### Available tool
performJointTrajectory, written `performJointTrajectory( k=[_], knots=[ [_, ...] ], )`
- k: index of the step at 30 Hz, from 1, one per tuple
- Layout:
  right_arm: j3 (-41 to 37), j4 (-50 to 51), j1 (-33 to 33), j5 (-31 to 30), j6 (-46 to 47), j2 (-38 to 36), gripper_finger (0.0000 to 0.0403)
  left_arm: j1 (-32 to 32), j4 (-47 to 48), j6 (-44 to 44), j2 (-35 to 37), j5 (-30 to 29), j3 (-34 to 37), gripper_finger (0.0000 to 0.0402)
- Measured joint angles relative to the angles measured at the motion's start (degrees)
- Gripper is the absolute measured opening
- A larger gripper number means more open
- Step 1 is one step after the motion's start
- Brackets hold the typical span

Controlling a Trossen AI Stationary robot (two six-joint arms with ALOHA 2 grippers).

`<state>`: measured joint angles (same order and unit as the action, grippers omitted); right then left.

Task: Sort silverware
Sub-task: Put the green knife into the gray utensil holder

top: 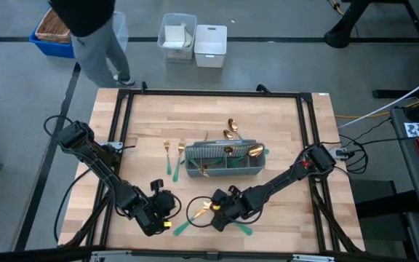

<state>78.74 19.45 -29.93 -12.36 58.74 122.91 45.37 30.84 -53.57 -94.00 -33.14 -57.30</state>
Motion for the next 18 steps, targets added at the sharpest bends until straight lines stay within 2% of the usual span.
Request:
performJointTrajectory(
  k=[6, 12, 18],
  knots=[
    [-0.02, -0.34, 0.11, 0.03, 0.00, 0.02, 0.0005, -2.44, -3.23, 3.12, 0.00, -0.69, 0.11, 0.0085],
    [-0.08, -3.77, 0.04, 0.04, -0.04, -0.17, 0.0010, -5.75, -20.01, 8.20, -0.13, -0.66, 4.00, 0.0085],
    [-0.30, -3.03, 0.02, 0.45, -0.20, -2.67, 0.0010, -7.90, -26.32, 12.13, -0.28, 1.64, 5.97, 0.0085]
  ],
)
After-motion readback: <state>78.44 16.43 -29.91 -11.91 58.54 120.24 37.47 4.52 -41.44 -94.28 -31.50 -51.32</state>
